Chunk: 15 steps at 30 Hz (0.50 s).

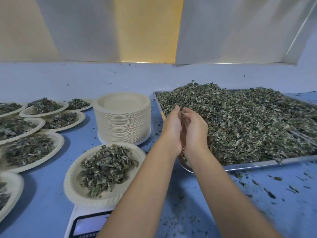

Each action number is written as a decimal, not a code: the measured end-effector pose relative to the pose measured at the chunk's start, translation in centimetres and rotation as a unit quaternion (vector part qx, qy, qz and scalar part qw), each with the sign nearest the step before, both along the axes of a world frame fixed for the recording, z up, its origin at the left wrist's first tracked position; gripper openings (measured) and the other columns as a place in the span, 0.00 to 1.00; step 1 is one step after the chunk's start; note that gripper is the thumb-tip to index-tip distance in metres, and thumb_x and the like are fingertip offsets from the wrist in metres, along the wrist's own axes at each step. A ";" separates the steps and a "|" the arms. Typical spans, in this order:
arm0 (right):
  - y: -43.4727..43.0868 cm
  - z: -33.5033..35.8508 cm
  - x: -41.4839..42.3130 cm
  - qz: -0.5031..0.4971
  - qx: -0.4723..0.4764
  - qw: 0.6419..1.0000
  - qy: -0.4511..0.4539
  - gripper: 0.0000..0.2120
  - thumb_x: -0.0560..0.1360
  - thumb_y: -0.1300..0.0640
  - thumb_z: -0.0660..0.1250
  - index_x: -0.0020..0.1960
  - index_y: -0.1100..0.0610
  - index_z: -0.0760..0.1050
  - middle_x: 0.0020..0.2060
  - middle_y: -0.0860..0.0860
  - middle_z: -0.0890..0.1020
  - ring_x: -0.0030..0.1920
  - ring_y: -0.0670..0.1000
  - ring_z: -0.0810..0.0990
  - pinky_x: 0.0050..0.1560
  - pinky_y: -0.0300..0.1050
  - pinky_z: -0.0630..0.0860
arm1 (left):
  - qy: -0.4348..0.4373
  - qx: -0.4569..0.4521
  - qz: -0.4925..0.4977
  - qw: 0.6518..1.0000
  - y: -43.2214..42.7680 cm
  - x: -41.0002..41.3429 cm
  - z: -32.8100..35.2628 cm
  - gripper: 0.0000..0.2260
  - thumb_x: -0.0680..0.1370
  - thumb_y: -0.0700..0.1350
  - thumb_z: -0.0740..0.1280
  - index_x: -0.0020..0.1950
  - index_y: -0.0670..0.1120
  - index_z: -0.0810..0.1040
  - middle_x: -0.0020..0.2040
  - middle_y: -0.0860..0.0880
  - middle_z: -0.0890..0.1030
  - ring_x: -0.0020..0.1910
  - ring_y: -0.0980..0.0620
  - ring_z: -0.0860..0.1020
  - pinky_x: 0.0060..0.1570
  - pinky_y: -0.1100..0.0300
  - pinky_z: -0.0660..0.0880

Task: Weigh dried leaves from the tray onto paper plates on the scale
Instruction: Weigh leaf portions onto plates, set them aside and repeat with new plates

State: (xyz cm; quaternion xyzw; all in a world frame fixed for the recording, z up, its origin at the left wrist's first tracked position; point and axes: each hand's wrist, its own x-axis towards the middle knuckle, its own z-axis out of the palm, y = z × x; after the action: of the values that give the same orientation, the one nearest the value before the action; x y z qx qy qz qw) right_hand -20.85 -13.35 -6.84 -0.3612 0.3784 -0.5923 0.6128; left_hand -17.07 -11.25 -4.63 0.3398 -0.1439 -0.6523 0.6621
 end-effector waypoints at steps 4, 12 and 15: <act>1.4 0.4 1.6 0.006 -0.016 0.999 -0.044 0.12 0.75 0.65 0.59 0.50 0.56 0.80 0.38 0.51 0.84 0.35 0.45 0.82 0.37 0.37 0.78 | -0.055 -0.004 0.039 0.998 1.7 1.5 0.6 0.11 0.81 0.49 0.58 0.44 0.46 0.75 0.37 0.51 0.76 0.37 0.56 0.75 0.38 0.65 0.71; 4.1 0.3 5.6 0.075 -0.053 0.995 -0.037 0.13 0.78 0.68 0.57 0.44 0.62 0.80 0.37 0.54 0.83 0.37 0.49 0.82 0.46 0.42 0.80 | -0.280 -0.057 0.135 0.949 8.1 7.5 2.6 0.08 0.80 0.41 0.59 0.47 0.45 0.77 0.39 0.52 0.81 0.35 0.65 0.78 0.39 0.70 0.73; 4.7 -0.2 6.1 0.082 -0.066 0.994 0.030 0.15 0.78 0.68 0.56 0.40 0.60 0.79 0.32 0.52 0.83 0.34 0.49 0.81 0.42 0.40 0.80 | -0.329 -0.062 0.176 0.926 10.7 10.8 2.7 0.11 0.80 0.40 0.57 0.53 0.45 0.79 0.61 0.47 0.78 0.62 0.55 0.74 0.61 0.62 0.70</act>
State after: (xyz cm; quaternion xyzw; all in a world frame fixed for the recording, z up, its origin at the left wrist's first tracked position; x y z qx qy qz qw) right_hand -14.78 -8.62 -7.07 -0.4483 0.3256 -0.5529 0.6223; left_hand -6.23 -0.57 -1.98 0.5134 -0.3313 -0.3665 0.7017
